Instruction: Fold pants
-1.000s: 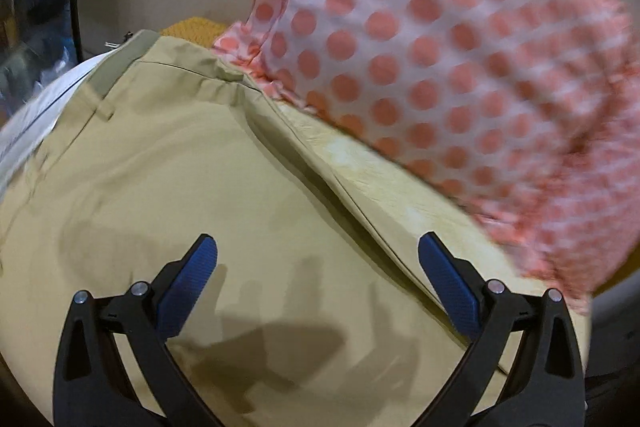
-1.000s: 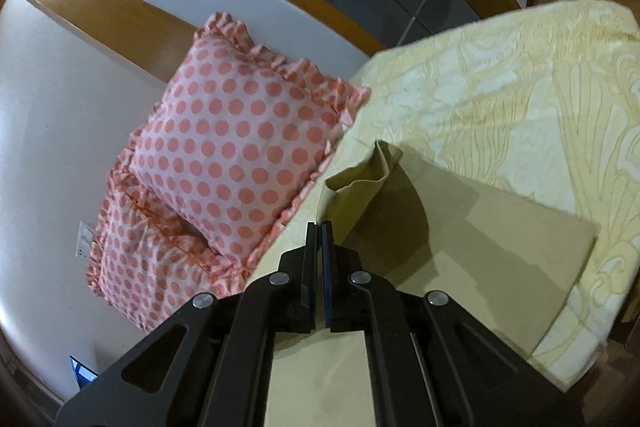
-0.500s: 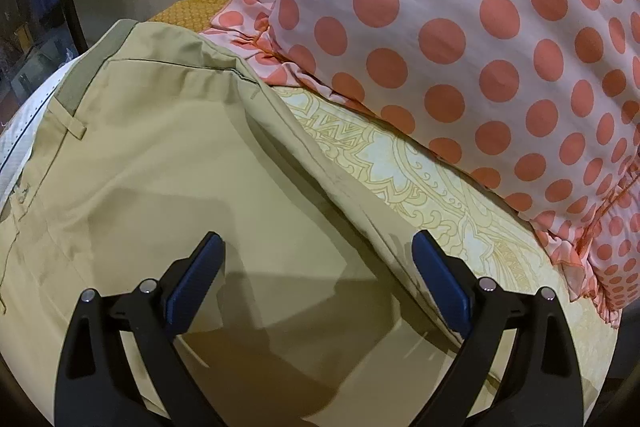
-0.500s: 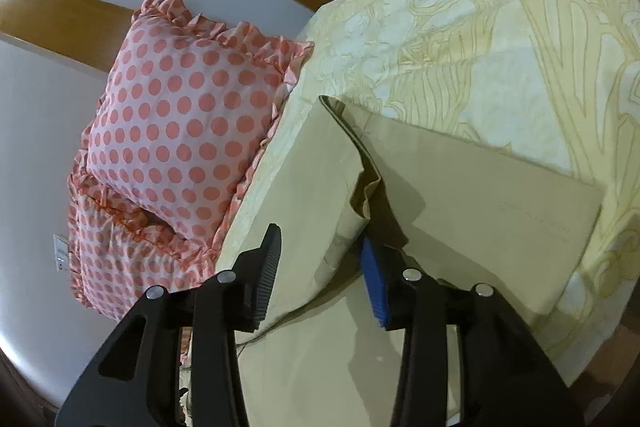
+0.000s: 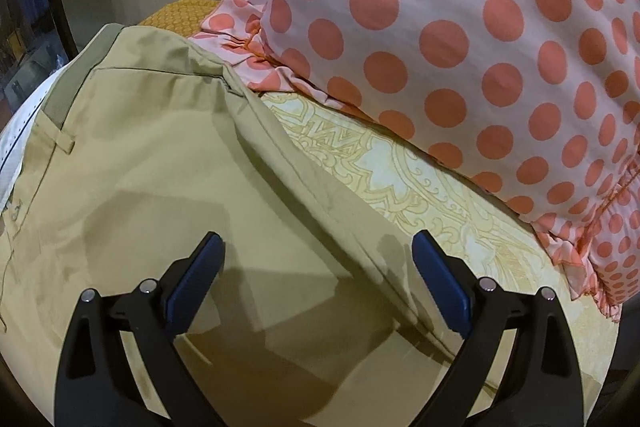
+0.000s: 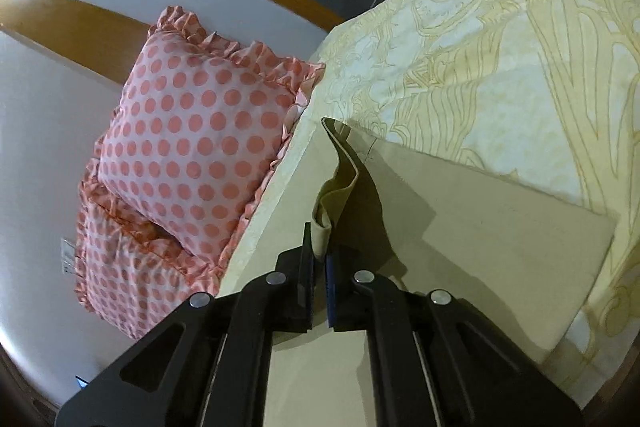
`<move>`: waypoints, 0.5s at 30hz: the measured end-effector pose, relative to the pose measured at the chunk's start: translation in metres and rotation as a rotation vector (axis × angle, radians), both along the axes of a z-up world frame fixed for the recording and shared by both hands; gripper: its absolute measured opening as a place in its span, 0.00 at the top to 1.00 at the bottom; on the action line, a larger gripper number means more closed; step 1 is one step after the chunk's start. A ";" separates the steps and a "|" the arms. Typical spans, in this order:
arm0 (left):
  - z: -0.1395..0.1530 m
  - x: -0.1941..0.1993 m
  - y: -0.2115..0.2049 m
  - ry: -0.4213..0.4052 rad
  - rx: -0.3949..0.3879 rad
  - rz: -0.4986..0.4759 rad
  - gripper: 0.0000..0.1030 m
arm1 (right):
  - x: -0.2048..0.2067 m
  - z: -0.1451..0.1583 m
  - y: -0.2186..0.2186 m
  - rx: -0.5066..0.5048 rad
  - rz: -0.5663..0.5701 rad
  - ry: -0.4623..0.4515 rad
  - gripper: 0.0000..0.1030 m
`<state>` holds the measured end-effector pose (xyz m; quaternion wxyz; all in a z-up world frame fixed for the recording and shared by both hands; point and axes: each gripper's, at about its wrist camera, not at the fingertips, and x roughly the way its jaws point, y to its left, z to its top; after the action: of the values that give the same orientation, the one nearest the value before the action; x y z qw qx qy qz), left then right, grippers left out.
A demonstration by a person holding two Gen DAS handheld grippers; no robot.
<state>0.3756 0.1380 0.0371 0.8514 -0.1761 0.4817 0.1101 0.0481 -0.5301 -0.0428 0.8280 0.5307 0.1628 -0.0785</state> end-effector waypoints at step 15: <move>0.045 -0.080 0.025 -0.191 -0.033 -0.018 0.97 | -0.007 0.022 -0.007 -0.042 0.023 -0.085 0.96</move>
<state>0.2951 0.1626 0.0817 0.8915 -0.1953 0.4015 0.0770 0.0408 -0.5366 -0.0206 0.8459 0.5144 0.1320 -0.0500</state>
